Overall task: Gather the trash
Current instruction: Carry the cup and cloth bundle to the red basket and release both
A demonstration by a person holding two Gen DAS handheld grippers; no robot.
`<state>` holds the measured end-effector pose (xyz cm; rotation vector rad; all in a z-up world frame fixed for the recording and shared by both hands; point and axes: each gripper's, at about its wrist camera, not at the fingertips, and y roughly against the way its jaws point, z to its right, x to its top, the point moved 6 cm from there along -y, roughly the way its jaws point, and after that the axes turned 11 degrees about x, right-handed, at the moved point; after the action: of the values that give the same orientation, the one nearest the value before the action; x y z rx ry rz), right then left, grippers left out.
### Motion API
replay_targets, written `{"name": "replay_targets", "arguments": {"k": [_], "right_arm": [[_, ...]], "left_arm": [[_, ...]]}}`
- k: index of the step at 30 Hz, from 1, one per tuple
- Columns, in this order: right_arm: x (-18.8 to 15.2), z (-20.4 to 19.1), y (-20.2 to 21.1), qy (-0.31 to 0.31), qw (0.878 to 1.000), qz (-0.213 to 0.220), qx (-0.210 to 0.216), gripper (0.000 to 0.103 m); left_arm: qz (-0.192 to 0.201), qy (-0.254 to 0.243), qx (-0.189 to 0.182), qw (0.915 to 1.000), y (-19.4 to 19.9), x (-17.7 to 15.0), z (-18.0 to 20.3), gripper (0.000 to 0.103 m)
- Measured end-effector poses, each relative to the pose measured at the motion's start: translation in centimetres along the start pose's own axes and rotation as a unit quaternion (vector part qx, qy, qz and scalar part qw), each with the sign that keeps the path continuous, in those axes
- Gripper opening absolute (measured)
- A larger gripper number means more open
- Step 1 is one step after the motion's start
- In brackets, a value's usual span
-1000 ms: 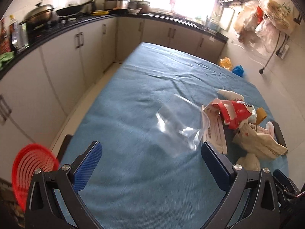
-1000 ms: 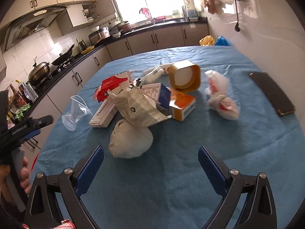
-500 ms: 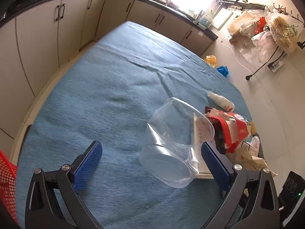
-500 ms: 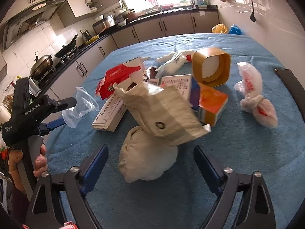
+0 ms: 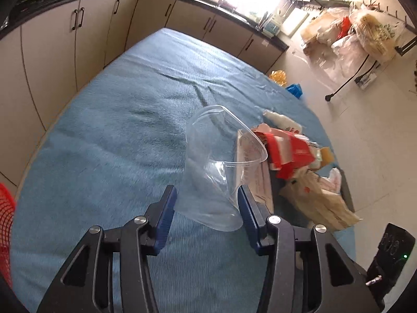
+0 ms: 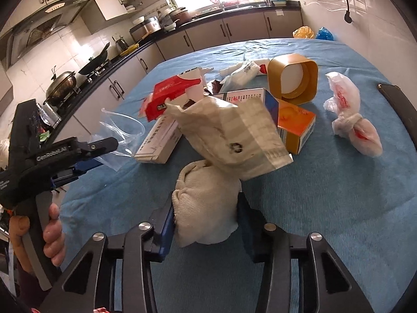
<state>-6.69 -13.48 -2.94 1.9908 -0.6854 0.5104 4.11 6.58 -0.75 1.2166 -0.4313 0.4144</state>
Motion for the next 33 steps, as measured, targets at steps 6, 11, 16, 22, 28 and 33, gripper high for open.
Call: {"name": "replay_targets", "arguments": {"k": [6, 11, 16, 22, 28, 33], "right_arm": [[-1.1, -1.8, 1.0, 0.015, 1.0, 0.001, 0.025, 0.045], [-1.9, -4.6, 0.8, 0.04, 0.998, -0.01, 0.045, 0.045], [-2.8, -8.3, -0.8, 0.07, 0.994, -0.031, 0.073, 0.045], [-4.1, -14.1, -4.3, 0.105, 0.986, -0.066, 0.114, 0.045], [-5.0, -20.5, -7.6, 0.147, 0.973, -0.094, 0.152, 0.045], [-5.3, -25.4, -10.5, 0.177, 0.962, -0.112, 0.177, 0.045]], "left_arm": [[0.023, 0.021, 0.005, 0.9995, 4.1, -1.5, -2.4, 0.047], [0.047, 0.047, 0.029, 0.9974, 7.7, -2.9, -6.9, 0.047], [0.079, 0.078, 0.095, 0.9893, 11.1, -4.6, -12.8, 0.047], [0.093, 0.113, 0.169, 0.9747, 13.5, -6.9, -19.3, 0.047], [0.084, 0.148, 0.215, 0.9615, 13.8, -9.1, -24.8, 0.047], [0.071, 0.166, 0.223, 0.958, 13.0, -10.2, -27.0, 0.047]]}}
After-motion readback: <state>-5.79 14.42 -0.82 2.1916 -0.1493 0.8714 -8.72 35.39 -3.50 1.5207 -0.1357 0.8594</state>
